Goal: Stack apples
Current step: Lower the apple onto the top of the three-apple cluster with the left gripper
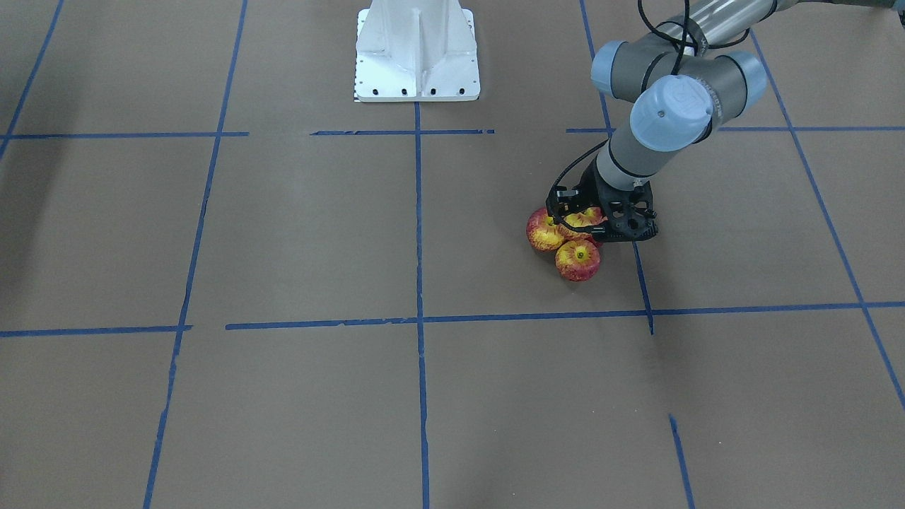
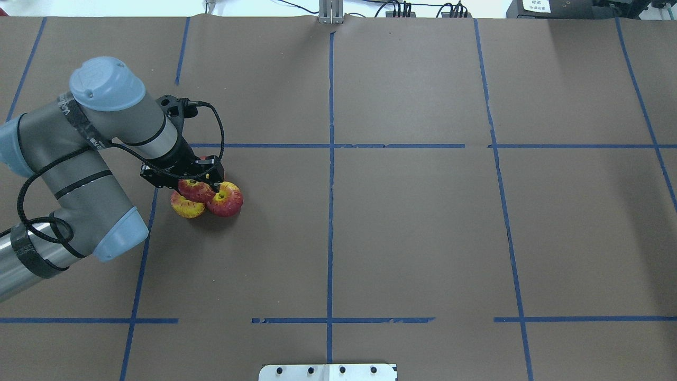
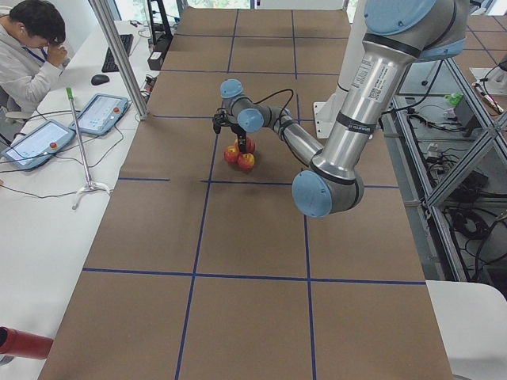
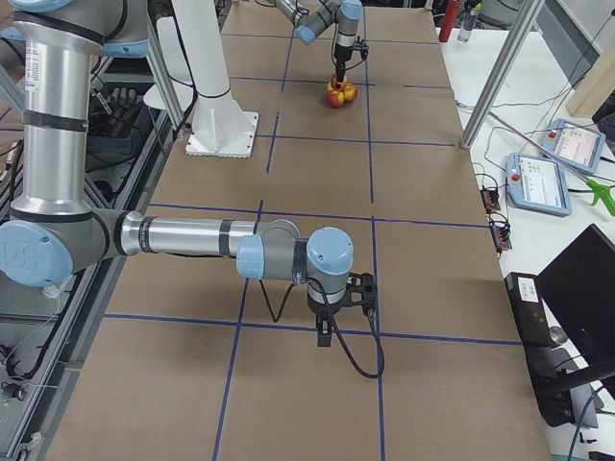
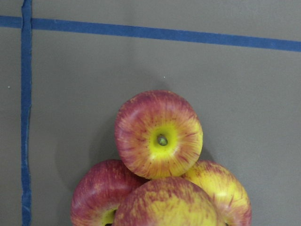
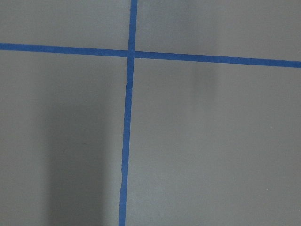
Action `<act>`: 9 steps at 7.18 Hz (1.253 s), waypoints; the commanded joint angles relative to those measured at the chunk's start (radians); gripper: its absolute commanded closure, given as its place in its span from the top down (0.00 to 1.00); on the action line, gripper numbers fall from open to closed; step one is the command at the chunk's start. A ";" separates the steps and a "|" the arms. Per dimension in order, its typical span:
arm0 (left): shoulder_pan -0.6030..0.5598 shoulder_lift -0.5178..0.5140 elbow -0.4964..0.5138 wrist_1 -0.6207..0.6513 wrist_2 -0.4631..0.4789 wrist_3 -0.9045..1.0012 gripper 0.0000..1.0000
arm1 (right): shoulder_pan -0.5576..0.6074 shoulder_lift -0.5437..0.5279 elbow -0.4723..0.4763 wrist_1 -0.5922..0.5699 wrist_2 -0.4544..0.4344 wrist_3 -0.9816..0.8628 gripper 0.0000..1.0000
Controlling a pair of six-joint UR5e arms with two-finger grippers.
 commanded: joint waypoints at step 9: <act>-0.167 0.170 -0.345 0.263 0.000 0.213 1.00 | 0.000 0.000 0.000 0.000 0.000 0.000 1.00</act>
